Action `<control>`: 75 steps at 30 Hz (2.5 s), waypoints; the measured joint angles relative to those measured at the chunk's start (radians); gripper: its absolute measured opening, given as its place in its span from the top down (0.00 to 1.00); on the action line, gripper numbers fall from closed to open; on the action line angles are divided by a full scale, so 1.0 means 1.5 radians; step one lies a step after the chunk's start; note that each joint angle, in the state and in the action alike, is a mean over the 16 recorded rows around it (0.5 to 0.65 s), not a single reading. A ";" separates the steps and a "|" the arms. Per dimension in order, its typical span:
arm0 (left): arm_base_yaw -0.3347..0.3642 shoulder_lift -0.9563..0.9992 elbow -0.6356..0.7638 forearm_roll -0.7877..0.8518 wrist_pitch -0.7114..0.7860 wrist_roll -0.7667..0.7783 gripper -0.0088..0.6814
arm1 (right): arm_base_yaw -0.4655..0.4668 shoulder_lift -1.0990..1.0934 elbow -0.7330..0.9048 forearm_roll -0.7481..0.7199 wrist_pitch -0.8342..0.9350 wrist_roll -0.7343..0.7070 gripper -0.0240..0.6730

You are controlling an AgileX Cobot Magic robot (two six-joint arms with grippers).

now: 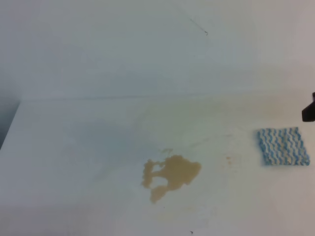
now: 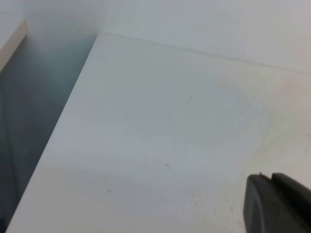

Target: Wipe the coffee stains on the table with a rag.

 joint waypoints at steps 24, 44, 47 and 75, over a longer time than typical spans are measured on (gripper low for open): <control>0.000 -0.004 0.000 0.000 0.000 0.000 0.99 | 0.105 0.384 -0.210 -0.214 0.013 0.218 0.47; 0.000 -0.001 0.000 0.000 0.000 0.000 0.99 | 0.106 0.439 -0.227 -0.251 0.051 0.207 0.81; 0.000 -0.002 0.000 0.000 0.000 0.000 0.99 | 0.107 0.437 -0.227 -0.232 0.059 0.176 0.87; 0.000 -0.007 0.000 0.000 -0.001 0.000 0.99 | 0.258 0.487 -0.313 0.023 0.094 0.021 0.93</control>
